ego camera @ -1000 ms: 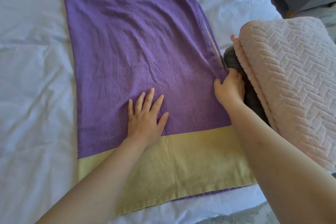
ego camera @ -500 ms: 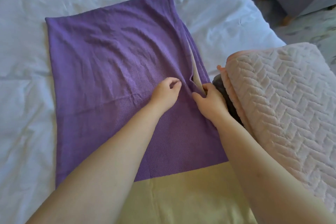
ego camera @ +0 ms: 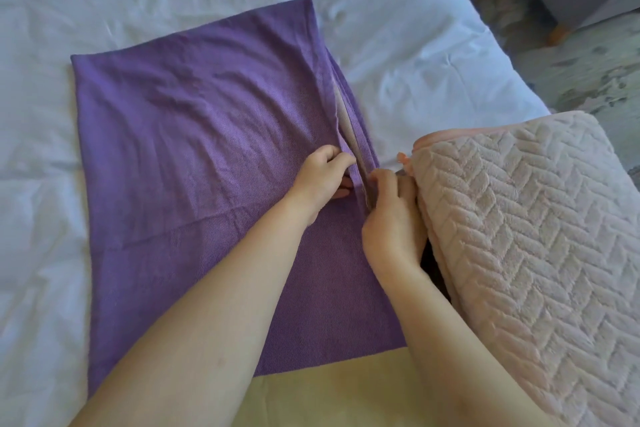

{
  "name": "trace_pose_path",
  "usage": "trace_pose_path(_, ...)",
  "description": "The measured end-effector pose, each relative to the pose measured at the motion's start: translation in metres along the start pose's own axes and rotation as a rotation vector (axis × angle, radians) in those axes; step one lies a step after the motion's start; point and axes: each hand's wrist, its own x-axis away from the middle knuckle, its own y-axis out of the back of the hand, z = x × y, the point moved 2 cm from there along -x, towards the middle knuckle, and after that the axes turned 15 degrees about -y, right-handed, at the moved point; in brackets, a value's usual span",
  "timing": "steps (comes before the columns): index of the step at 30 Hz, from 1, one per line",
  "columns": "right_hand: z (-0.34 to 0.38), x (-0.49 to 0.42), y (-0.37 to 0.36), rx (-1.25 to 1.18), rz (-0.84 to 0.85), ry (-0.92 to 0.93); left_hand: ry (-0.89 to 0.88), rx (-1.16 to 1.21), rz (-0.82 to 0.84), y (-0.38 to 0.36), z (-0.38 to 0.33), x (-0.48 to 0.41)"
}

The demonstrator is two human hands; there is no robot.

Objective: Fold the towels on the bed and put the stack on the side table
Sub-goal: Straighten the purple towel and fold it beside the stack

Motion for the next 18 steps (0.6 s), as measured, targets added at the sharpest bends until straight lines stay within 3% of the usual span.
trace_pose_path(2, 0.001, 0.001, 0.001, 0.152, -0.014, 0.058, -0.038, -0.033, 0.007, 0.0, -0.001, -0.001)
trace_pose_path(7, 0.0, 0.003, -0.005, 0.467, 0.2, -0.032, -0.101, -0.111, 0.111, -0.008, 0.002, 0.0)
trace_pose_path(12, -0.002, 0.03, -0.006, 0.283, 0.161, 0.057, -0.151, -0.085, 0.192, -0.018, 0.012, 0.007)
trace_pose_path(14, -0.009, 0.043, -0.012, 0.244, 0.219, 0.118, -0.184, -0.074, 0.182, -0.018, 0.016, 0.013)
trace_pose_path(16, -0.027, 0.052, -0.022, 0.301, 0.312, 0.088, -0.268, -0.205, 0.177, -0.015, 0.021, 0.02)
trace_pose_path(18, -0.05, 0.057, -0.028, 0.371, 0.315, 0.024, -0.43, -0.565, 0.215, -0.013, 0.028, 0.029)
